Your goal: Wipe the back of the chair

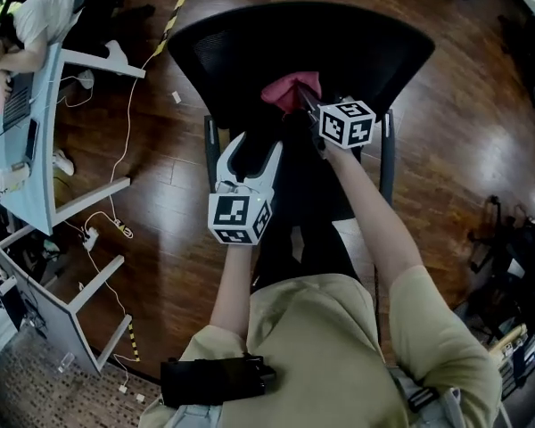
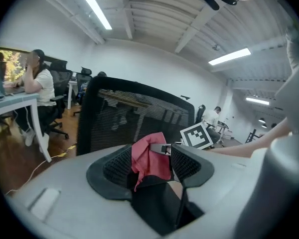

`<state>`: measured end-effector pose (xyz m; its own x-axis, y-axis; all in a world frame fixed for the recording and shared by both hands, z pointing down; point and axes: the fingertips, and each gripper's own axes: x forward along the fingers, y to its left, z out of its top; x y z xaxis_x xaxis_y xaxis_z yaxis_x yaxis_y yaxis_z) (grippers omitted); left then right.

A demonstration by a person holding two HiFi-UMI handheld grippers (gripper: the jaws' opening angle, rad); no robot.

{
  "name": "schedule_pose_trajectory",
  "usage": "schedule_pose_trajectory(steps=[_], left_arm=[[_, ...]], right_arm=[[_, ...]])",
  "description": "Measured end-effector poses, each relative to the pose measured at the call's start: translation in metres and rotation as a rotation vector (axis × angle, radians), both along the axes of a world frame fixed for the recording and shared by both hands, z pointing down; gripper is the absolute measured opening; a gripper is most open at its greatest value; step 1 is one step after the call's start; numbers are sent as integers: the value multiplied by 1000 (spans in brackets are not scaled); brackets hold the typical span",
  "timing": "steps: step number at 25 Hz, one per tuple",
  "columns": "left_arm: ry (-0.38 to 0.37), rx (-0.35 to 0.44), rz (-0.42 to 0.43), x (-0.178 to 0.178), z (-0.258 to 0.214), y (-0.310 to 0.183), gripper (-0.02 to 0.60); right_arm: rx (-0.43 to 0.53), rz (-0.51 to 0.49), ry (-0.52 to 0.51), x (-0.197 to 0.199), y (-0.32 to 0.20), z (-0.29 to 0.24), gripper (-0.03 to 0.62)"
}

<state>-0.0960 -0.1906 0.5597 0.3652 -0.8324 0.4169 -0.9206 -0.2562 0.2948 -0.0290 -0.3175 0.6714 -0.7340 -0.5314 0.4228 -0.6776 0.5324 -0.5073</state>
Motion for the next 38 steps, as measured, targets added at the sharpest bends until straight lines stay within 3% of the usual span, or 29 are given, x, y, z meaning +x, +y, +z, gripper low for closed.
schedule_pose_trajectory(steps=[5, 8, 11, 14, 16, 19, 25, 29, 33, 38], left_arm=[[66, 7, 226, 114, 5, -10, 236], [96, 25, 326, 168, -1, -7, 236], [113, 40, 384, 201, -6, 0, 236], [126, 38, 386, 206, -6, 3, 236], [133, 25, 344, 192, -3, 1, 236], [124, 7, 249, 156, 2, -2, 236], [49, -23, 19, 39, 17, 8, 236], [-37, -35, -91, -34, 21, 24, 236], [-111, -48, -157, -77, 25, 37, 236], [-132, -67, -161, -96, 34, 40, 236]], right_arm=[[-1, 204, 89, 137, -4, 0, 18], [7, 275, 142, 199, -1, -5, 18], [15, 313, 187, 232, 4, -9, 18], [-12, 362, 171, 235, 8, -6, 18], [-20, 320, 149, 210, 12, -3, 18], [-22, 172, 113, 144, 22, 2, 18], [6, -195, -20, -33, 56, 7, 18], [18, -328, -76, -125, 70, 5, 18], [20, -364, -93, -170, 71, 5, 18], [43, -332, -46, -173, 53, 12, 18]])
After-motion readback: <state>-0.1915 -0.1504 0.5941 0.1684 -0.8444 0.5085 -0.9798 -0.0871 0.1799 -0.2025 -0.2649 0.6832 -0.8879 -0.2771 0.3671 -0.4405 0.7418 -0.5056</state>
